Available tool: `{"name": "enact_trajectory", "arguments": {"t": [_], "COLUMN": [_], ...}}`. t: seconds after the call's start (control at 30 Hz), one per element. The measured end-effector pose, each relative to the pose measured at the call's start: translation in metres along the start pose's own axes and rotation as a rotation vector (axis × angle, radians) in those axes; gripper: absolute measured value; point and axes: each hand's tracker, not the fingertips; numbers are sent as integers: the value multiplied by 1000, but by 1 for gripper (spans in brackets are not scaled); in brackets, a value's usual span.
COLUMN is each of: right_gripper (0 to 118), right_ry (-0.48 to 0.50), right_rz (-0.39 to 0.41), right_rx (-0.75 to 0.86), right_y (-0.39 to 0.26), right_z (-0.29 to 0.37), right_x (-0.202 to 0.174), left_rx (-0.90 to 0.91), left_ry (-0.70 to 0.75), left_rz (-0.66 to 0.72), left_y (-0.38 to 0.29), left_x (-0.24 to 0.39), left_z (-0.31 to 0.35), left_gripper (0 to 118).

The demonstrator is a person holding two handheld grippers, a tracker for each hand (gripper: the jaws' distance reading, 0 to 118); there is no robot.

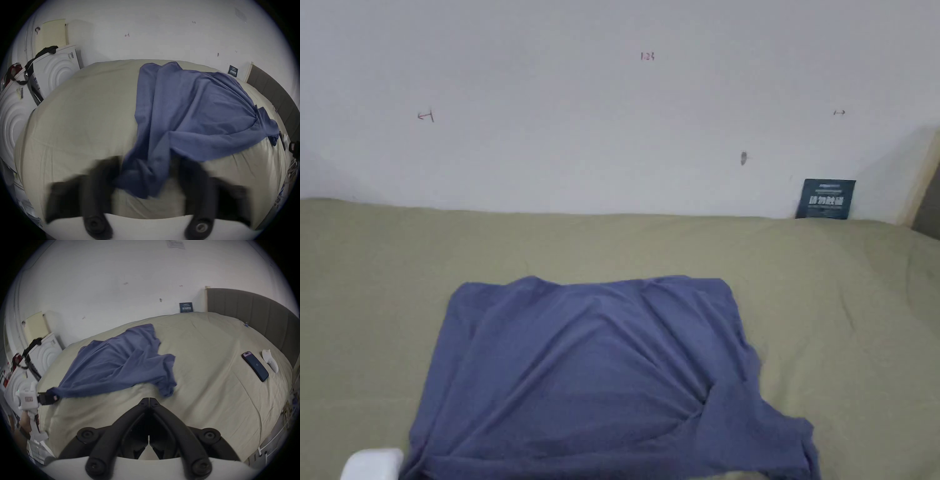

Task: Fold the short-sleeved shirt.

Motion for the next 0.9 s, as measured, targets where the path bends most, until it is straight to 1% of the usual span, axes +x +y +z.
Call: {"name": "enact_trajectory", "arguments": {"t": [0.03, 0.07, 0.1, 0.13, 0.17, 0.2, 0.23, 0.3, 0.33, 0.37, 0.4, 0.43, 0.47, 0.5, 0.53, 0.6, 0.67, 0.73, 0.9], "right_gripper": [1, 8, 28, 58, 88, 89, 87, 88, 88, 83, 65, 23, 6, 6, 6, 6, 6, 6, 6], "right_ry": [-12, -39, -37, -11, 34, 60, 78, 61, 69, 36, 23, 8, -18, -47, -55, -32, 2, 4, 44], "right_rz": [-22, -42, -55, -77, -108, -118, -121, -110, -98, -75, -46, 1, 74, 116, 133, 124, 150, 172, 333], "right_rx": [1, -3, -2, -8, -45, -53, -49, -84, -104, -135, -158, -191, -195, -184, -207, -190, -107, -98, -83], "right_y": [5, 11, 18, 24, 31, 38, 44, 52, 53, 54, 56, 59, 60, 60, 64, 66, 71, 77, 102], "right_z": [-10, -21, -29, -41, -55, -61, -74, -99, -112, -121, -127, -129, -125, -123, -118, -108, -96, -85, -83], "right_x": [7, 16, 21, 28, 33, 31, 33, 33, 32, 30, 29, 28, 21, 16, 14, 12, 10, 9, -1], "left_rx": [5, 14, 23, -7, 0, 18, 24, 28, 29, 35, 36, 32, 35, 38, 41, 54, 67, 80, 112], "left_ry": [-3, -7, -6, -41, -25, -12, -25, -37, -42, -41, -56, -67, -65, -93, -105, -98, -108, -129, -175], "left_rz": [-8, -24, -26, -36, -56, -83, -90, -89, -96, -102, -104, -102, -100, -99, -96, -110, -120, -143, -158], "left_y": [2, 5, 7, 10, 10, 10, 11, 13, 14, 14, 15, 17, 17, 18, 18, 18, 18, 20, 38], "left_x": [-3, -3, -5, -6, -9, -9, -10, -13, -12, -11, -11, -12, -12, -13, -13, -15, -14, -14, -18], "left_z": [0, -1, 1, 1, 3, 4, 4, 1, 1, 0, 0, 1, 1, 2, 3, 7, 10, 15, 22], "left_gripper": [36, 6, 6, 6, 6, 6, 6, 6, 6, 6, 6, 6, 6, 6, 6, 6, 6, 6, 6]}}
